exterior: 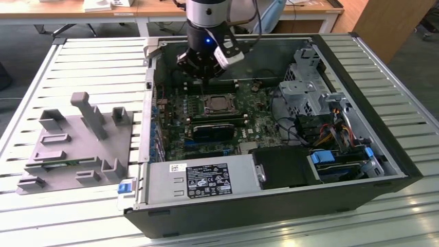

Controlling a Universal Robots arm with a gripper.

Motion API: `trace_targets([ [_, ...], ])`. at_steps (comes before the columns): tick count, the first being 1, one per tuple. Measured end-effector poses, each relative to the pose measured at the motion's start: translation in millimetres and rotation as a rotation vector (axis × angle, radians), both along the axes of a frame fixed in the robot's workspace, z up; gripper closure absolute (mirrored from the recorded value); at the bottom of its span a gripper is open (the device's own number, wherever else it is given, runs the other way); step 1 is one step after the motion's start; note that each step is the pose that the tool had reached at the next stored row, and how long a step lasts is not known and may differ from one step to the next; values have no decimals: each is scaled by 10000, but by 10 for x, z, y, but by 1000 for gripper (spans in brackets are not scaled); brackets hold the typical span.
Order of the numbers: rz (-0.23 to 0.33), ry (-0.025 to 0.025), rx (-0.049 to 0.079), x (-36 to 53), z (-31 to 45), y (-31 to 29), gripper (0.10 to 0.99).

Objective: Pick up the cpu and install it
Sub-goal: 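Install the first cpu locking lever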

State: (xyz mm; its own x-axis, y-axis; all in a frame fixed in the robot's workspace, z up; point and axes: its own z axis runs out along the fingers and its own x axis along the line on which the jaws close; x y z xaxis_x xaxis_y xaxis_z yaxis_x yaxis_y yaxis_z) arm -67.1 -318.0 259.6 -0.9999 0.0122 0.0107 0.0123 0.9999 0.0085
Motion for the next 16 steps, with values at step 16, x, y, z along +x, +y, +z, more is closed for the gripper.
trace_targets([
  [16, 1, 0, 11, -196, -4, 77, 980],
])
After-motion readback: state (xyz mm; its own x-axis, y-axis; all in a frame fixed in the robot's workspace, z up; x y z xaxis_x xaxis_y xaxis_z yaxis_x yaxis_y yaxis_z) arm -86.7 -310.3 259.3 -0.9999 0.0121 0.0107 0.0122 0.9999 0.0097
